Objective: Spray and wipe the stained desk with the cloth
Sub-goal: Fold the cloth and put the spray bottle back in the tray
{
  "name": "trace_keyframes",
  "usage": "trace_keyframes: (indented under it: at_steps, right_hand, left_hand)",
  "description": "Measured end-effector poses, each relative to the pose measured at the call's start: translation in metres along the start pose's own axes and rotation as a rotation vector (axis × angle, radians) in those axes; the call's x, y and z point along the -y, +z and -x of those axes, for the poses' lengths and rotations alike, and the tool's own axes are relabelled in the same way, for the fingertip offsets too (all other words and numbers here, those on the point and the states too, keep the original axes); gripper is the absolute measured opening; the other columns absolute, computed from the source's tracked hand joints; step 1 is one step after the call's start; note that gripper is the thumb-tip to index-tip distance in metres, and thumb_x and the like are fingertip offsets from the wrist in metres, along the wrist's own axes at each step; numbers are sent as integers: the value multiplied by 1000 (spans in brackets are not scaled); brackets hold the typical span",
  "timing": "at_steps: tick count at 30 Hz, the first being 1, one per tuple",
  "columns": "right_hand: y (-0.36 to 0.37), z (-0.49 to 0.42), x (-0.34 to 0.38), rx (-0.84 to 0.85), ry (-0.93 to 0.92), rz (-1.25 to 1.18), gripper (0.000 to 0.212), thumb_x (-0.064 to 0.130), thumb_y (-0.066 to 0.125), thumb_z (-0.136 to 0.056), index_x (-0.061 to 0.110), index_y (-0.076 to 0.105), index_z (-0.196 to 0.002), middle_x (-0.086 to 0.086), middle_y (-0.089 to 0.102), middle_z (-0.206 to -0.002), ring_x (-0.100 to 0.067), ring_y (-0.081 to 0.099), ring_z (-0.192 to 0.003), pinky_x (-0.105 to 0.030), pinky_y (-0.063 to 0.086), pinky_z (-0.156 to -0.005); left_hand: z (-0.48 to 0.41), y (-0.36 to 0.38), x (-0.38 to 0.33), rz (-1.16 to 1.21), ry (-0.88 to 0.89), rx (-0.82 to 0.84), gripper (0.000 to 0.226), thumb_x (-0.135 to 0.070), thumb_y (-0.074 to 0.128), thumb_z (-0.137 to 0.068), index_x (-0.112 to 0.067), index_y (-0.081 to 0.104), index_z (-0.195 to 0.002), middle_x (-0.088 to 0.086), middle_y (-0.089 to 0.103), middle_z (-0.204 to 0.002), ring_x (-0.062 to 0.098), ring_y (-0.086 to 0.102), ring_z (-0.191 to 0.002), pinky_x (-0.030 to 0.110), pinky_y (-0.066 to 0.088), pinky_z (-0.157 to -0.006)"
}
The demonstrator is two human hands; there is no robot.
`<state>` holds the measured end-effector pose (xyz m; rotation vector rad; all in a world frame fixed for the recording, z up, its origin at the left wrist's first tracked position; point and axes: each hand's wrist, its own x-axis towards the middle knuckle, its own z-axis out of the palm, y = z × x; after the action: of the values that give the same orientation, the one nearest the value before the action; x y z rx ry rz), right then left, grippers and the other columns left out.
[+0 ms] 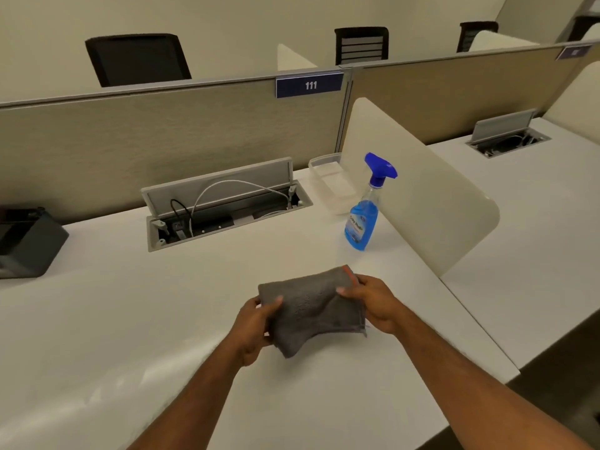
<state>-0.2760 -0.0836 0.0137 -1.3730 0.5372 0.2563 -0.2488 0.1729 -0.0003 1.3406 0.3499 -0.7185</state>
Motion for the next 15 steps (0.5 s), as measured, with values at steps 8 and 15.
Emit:
trace_keyframes:
  at_steps: [8, 15]
  right_hand:
    - [-23, -45, 0, -194, -169, 357, 65, -5, 73, -79, 12, 52, -138, -8, 63, -123, -24, 61, -113, -36, 53, -95]
    - [-15, -119, 10, -250, -454, 620, 26, -1, 67, -88, 16, 62, -107, 1, 59, -130, -9, 41, -124, -23, 47, -97]
  left_hand:
    - [-47, 28, 3, -50, 106, -80, 57, 2, 55, -94, -37, 34, -131, 5, 59, -119, 25, 67, -99, 36, 59, -57]
    - [-109, 37, -15, -285, 333, -183, 72, -5, 56, -95, -42, 19, -144, 8, 57, -124, 21, 66, -102, 47, 59, -85]
